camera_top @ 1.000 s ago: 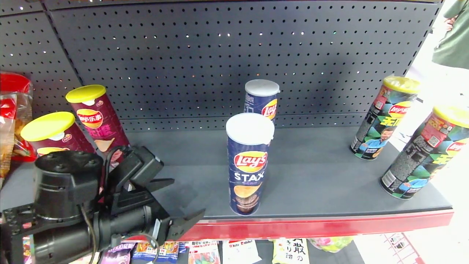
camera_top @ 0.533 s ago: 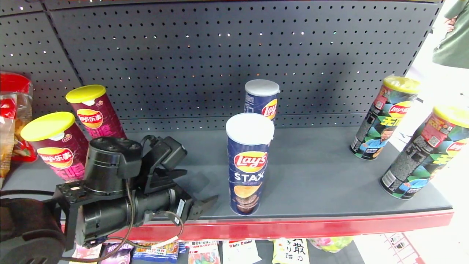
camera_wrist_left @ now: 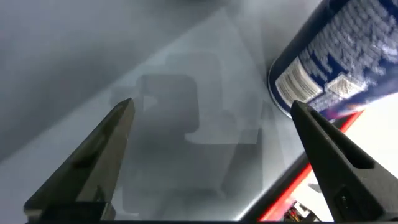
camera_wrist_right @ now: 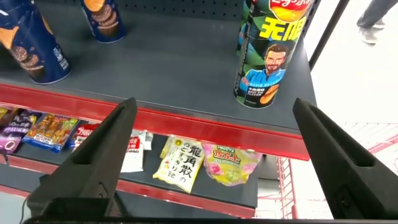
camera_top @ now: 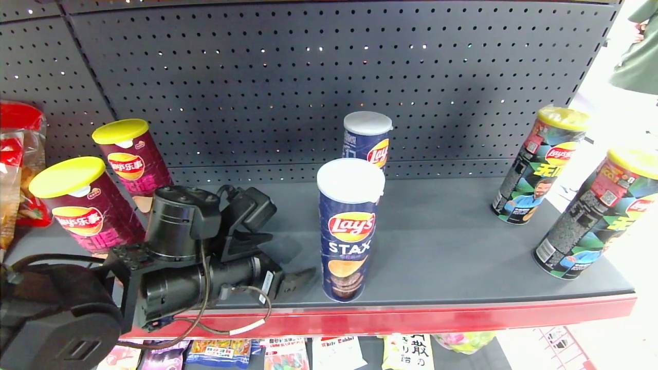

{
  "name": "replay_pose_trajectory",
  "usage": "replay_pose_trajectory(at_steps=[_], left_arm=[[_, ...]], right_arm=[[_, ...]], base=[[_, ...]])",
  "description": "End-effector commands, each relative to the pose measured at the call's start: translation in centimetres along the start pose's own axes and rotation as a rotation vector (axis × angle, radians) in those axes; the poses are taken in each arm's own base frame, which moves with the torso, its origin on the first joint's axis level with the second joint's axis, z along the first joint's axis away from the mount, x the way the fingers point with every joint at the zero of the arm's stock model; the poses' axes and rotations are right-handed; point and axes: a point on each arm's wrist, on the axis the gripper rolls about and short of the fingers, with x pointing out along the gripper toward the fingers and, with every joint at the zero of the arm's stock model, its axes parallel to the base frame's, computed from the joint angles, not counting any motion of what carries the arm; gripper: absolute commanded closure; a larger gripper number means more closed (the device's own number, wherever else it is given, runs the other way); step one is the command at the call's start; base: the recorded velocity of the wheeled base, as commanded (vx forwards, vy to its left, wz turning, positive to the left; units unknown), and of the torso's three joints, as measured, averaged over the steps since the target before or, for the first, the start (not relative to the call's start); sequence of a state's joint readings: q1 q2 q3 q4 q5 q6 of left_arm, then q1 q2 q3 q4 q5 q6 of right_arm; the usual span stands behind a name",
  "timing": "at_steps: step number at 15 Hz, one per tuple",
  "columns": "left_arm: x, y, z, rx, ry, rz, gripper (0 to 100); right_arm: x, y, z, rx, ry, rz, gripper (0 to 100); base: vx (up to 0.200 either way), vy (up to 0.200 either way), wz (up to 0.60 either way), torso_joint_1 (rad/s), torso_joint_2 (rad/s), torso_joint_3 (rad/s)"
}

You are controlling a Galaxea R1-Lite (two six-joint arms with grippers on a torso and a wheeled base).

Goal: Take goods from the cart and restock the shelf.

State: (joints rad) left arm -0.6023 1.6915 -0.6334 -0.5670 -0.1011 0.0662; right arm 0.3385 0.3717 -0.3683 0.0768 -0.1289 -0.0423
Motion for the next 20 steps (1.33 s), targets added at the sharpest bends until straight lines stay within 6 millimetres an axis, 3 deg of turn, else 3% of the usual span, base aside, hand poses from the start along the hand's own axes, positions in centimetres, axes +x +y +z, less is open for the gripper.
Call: replay_pose_trajectory(at_steps=[1, 20], left_arm=[[0.5, 0.0, 0.0, 0.000, 0.004, -0.001, 0], [3.5, -0.6, 1.1, 0.013, 0.001, -0.029, 0]], right_arm=[[0.1, 0.0, 0.0, -0.002, 0.007, 0.001, 0], [0.2, 0.0, -0.3, -0.001, 0.016, 0.001, 0]], base=[[0.000, 0.000, 0.00, 0.000, 0.00, 0.000], [0.000, 0.000, 0.00, 0.000, 0.00, 0.000]])
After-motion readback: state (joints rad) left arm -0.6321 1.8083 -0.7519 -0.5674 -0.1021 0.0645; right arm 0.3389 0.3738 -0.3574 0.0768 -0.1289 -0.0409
